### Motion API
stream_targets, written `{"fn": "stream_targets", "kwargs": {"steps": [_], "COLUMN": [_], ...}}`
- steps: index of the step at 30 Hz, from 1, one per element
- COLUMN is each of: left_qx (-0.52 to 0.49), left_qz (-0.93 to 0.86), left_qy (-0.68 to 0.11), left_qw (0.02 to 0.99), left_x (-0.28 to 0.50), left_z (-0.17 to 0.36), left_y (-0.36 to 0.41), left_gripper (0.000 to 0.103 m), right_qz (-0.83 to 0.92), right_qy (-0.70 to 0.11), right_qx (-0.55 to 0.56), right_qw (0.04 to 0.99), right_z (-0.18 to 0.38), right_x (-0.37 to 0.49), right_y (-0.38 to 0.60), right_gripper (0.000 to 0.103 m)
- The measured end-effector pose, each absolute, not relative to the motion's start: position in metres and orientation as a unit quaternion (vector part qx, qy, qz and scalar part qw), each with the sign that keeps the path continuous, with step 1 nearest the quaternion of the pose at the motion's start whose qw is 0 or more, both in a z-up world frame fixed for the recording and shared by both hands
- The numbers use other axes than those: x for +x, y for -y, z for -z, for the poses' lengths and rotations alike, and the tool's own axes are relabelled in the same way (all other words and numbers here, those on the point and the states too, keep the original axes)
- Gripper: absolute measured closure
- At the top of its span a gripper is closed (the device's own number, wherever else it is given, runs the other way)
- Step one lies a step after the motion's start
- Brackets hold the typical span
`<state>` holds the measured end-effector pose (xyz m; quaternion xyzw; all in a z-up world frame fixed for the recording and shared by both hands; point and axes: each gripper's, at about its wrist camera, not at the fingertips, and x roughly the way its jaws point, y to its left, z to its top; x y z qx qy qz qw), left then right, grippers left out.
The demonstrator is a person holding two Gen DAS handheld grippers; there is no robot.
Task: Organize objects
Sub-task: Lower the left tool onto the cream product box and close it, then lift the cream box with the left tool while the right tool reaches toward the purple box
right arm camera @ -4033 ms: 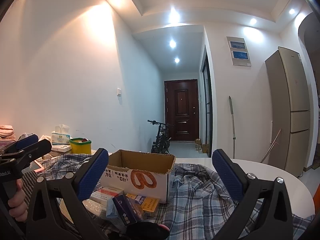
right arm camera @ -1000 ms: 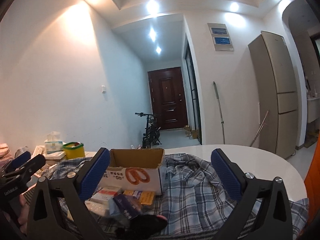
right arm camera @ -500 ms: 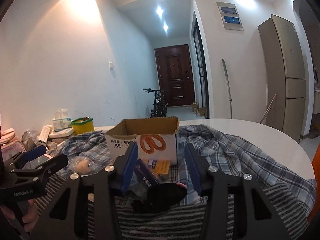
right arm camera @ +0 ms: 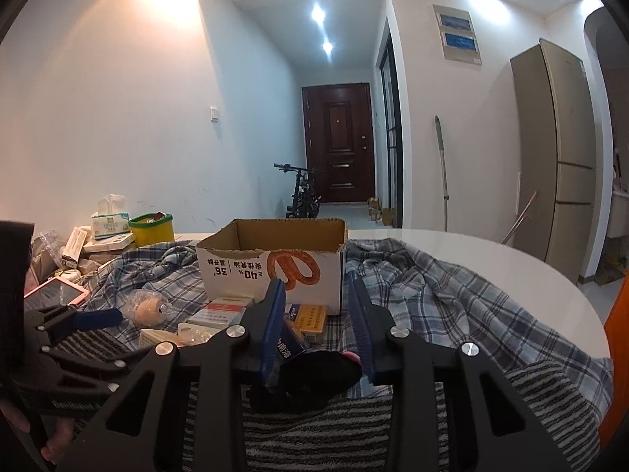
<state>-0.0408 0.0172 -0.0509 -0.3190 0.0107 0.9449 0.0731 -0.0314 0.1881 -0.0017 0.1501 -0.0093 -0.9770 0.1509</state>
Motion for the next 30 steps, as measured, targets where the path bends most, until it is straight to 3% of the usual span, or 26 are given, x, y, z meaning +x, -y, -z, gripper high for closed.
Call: {"fn": "stream_targets", "kwargs": {"steps": [1, 4, 8, 30], "left_qx": [-0.328, -0.362, -0.392, -0.311], "left_qz": [-0.942, -0.929, -0.917, -0.946], "left_qy": [-0.011, -0.004, -0.007, 0.012], "left_qw": [0.075, 0.072, 0.071, 0.085], "left_x": [-0.043, -0.055, -0.065, -0.038], "left_z": [0.053, 0.062, 0.072, 0.052], "left_y": [-0.017, -0.015, -0.016, -0.011], "left_gripper": [0.024, 0.029, 0.045, 0.048], "right_qz": [0.976, 0.974, 0.973, 0.955], "right_qy": [0.014, 0.022, 0.024, 0.076], "right_qx": [0.157, 0.168, 0.179, 0.242], "right_qw": [0.152, 0.148, 0.143, 0.153], "right_z": [0.004, 0.008, 0.012, 0.029], "right_x": [-0.034, -0.038, -0.043, -0.065], "right_y": [-0.189, -0.192, -0.194, -0.206], "right_gripper": [0.070, 0.070, 0.070, 0.070]}}
